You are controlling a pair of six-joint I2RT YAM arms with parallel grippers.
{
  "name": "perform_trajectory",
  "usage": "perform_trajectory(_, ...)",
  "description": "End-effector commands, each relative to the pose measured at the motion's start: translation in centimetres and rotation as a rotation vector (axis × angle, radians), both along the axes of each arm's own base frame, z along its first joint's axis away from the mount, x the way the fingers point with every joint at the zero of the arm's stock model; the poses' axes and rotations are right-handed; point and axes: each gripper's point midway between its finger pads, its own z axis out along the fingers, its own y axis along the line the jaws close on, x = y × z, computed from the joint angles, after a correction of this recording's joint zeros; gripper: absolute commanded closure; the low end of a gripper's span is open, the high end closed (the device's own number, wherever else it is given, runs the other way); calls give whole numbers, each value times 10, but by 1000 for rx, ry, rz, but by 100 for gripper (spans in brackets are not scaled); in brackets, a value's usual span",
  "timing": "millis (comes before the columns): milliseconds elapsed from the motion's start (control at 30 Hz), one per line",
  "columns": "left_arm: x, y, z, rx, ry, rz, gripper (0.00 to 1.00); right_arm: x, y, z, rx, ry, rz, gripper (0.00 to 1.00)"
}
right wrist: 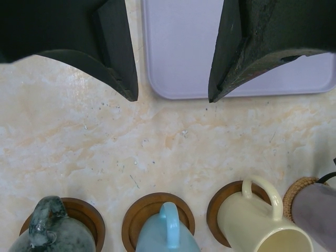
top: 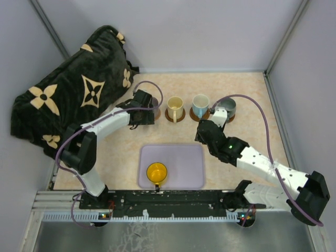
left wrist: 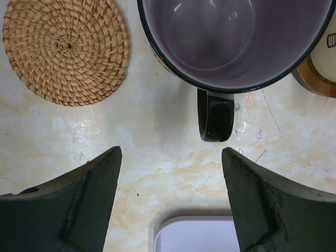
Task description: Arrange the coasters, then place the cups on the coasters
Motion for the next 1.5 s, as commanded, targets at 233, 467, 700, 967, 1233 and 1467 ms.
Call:
perform_trajectory(233, 17, -4, 1, -8, -60, 44, 17, 2, 5, 16, 56, -49, 2, 44)
perform_trajectory(467, 21, -5, -1, -14, -70, 62, 16, 2, 7, 14, 60, -45, 6, 44)
perform_trajectory(700, 24, -1, -5, 6, -72, 84, 16, 0, 7, 9, 59, -34, 13, 45)
perform_trajectory(967, 26, 2, -5, 19, -78, 97, 16, -1, 8, 5, 58, -26, 18, 45)
perform_trajectory(1233, 26, 5, -5, 32, -79, 107, 16, -1, 9, 3, 59, -20, 20, 45)
perform_trajectory(1467, 24, 4, -4, 21, -72, 96, 16, -1, 9, 4, 61, -22, 21, 45)
